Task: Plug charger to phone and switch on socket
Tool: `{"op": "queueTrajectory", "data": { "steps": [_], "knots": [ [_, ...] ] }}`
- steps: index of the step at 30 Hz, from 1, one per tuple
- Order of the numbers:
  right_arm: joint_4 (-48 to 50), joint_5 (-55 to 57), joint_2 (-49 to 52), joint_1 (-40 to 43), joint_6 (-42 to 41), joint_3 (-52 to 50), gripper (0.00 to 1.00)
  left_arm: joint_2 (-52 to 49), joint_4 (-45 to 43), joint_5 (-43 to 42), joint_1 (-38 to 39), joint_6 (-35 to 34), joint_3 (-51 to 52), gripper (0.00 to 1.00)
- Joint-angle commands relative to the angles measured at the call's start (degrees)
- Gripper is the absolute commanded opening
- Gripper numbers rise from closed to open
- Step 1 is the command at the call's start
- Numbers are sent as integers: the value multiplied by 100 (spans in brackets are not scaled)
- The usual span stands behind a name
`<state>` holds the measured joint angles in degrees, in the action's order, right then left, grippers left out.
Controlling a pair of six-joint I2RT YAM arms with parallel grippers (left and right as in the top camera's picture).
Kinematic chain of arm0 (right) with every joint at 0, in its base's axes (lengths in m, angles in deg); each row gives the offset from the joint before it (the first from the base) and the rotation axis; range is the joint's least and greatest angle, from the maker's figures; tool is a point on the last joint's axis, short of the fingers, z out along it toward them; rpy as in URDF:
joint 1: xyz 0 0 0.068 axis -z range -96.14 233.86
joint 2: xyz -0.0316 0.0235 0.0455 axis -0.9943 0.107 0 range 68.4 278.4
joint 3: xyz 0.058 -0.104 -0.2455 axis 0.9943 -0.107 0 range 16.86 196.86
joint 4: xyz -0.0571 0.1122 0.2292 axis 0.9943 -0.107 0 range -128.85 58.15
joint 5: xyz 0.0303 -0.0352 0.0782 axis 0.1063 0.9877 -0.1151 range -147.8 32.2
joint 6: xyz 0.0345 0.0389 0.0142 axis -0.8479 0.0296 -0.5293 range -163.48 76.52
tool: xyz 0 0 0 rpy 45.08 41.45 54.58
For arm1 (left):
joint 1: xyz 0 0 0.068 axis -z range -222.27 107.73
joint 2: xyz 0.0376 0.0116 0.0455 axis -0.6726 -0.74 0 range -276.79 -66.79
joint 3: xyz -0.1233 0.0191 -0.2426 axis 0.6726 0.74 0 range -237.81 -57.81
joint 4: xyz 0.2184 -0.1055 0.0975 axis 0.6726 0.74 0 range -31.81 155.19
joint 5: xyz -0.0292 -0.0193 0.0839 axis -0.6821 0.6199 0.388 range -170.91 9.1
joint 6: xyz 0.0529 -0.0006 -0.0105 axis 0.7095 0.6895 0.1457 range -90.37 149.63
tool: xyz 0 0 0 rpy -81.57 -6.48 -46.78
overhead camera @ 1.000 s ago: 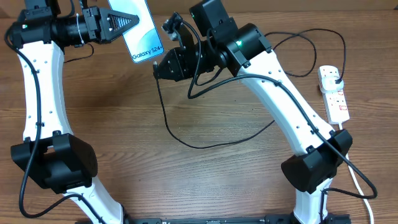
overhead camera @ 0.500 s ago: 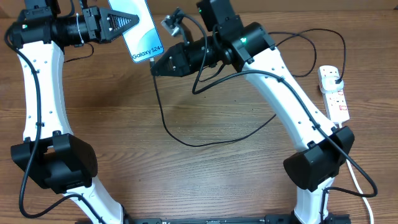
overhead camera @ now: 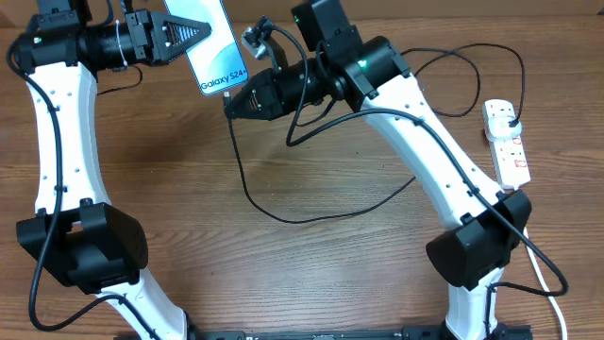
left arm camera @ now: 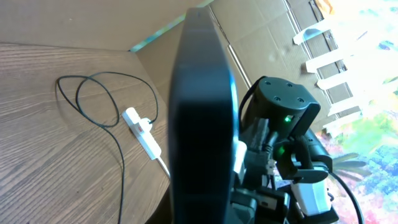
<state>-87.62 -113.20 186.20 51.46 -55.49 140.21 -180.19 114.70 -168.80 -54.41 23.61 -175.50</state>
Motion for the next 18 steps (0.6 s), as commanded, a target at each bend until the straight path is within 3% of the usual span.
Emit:
{"op": "queueTrajectory", "data": {
  "steps": [1,18],
  "knots": [
    [164,-247,118,4,-133,-2,4,59,-26,-278,-15,-33,-55,4],
    [-2,-337,118,70,31,-2,4,59,-28,-278,-17,138,-55,4]
  ]
}}
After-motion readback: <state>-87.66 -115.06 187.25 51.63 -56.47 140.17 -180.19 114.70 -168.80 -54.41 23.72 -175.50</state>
